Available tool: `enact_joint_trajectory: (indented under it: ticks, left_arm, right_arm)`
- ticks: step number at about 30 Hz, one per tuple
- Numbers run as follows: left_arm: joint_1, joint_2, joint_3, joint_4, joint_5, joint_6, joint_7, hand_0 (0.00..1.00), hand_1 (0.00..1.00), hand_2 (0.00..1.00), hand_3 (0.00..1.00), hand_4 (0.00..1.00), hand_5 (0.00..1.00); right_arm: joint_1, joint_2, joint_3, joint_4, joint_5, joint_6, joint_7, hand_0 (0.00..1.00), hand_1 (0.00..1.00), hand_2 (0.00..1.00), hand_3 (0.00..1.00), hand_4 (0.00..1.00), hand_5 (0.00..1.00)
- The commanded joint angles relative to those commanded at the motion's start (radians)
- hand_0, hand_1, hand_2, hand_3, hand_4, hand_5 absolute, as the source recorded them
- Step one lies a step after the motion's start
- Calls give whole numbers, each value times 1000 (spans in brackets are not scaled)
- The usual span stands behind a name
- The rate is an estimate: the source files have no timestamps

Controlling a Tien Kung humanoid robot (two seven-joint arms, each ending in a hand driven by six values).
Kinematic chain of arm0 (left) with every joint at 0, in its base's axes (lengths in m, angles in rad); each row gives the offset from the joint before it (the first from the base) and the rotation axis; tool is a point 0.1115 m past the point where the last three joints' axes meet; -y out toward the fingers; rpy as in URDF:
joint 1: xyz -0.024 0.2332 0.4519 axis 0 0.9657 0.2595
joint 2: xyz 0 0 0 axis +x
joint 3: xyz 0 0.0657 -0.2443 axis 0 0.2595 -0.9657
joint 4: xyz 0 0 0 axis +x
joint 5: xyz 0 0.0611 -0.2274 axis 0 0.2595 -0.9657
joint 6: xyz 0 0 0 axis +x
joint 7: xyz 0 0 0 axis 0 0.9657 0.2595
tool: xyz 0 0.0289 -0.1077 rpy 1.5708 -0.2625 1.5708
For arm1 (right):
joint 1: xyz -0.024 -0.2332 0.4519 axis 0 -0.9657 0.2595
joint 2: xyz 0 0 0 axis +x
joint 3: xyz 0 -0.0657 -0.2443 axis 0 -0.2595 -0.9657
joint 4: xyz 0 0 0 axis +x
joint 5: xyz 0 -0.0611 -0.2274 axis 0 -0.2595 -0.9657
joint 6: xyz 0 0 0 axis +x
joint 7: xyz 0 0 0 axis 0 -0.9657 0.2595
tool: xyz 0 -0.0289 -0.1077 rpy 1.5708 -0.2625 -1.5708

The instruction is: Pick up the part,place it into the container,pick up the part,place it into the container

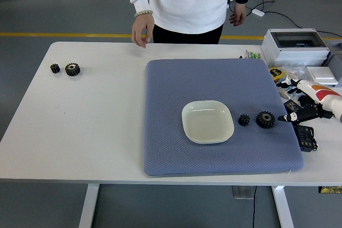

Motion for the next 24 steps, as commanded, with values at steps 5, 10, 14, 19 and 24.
enact_joint_trajectory:
  ticks: [5,10,14,19,24]
  left_arm:
    - [-1,0,-3,0,3,1,1,704,683,705,571,692,622]
    - [-3,0,-3,0,1,1,0,704,683,705,571,693,622]
    - [-3,0,-4,0,-1,1,1,704,683,705,571,693,623]
    - [-4,0,-4,0,-3,1,0,704,683,702,571,692,621]
    - [-4,0,-2,0,-5,2,1,704,683,702,571,692,621]
  right_arm:
    - [81,-10,-128,9,-14,18,-10,760,743,836,817,998,287]
    - [152,-2,-243,-12,-31,28,-19,771,743,841,815,998,254]
    - [195,20,-319,-58,-34,30,-20,767,743,838,809,998,253]
    - [218,62,-347,-129,-24,32,-22,764,741,841,811,998,254]
    - [254,91,-387,-188,-22,30,-19,764,741,841,811,998,254]
